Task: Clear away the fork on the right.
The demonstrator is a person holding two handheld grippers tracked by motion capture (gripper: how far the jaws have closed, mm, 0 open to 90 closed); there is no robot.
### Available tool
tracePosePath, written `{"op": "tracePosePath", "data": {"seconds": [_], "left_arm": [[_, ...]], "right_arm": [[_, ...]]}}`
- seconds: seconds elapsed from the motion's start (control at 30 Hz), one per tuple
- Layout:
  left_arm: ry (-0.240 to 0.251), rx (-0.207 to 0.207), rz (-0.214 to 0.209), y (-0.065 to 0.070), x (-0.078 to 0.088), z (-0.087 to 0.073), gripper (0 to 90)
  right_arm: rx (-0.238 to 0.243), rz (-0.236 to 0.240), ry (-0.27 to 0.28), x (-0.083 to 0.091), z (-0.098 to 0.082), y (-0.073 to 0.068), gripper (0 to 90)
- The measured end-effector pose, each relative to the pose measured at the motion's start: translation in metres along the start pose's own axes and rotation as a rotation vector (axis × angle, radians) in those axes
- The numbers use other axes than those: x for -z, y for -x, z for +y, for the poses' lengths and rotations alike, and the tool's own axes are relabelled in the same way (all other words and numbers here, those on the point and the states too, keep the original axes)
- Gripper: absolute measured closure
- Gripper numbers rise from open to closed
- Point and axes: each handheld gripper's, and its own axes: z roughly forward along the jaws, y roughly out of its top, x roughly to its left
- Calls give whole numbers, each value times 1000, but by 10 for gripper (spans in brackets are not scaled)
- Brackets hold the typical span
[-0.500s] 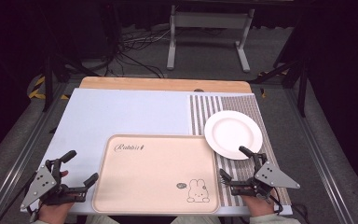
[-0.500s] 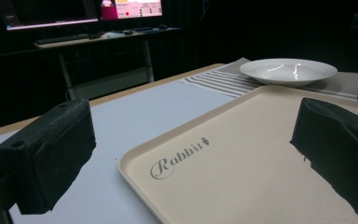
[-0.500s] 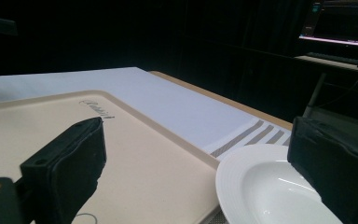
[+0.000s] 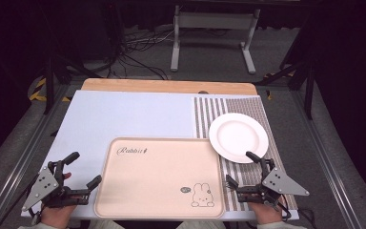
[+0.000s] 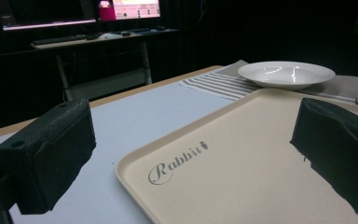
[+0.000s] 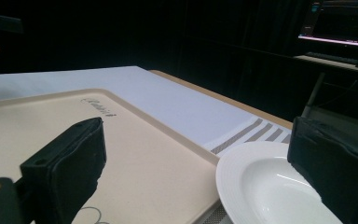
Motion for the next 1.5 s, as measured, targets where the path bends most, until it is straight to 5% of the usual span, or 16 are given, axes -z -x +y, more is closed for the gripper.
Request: {"op": "tracePosePath", "data": {"seconds": [0.2,0.37,0.5,0.73,1.13,1.5], "left_arm": [[-1,4,7,0,1,0,2],[-7,11,9,-1,1,0,2],[-9,11,8,-1,1,0,2],[-13,8,10,-1,1,0,2],[-15,12,16,-1,3,0,2],[-10,16,18,-1,4,0,3]], "right_arm": [[9,16,-17,-1,8,3,49],[-21,54,-130,-1,22,15,51],[57,142,-266,-4,46,25,77],[163,200,-399,-9,69,30,79],[286,287,-655,-32,71,34,106],[372,397,-907,-48,54,34,146]]}}
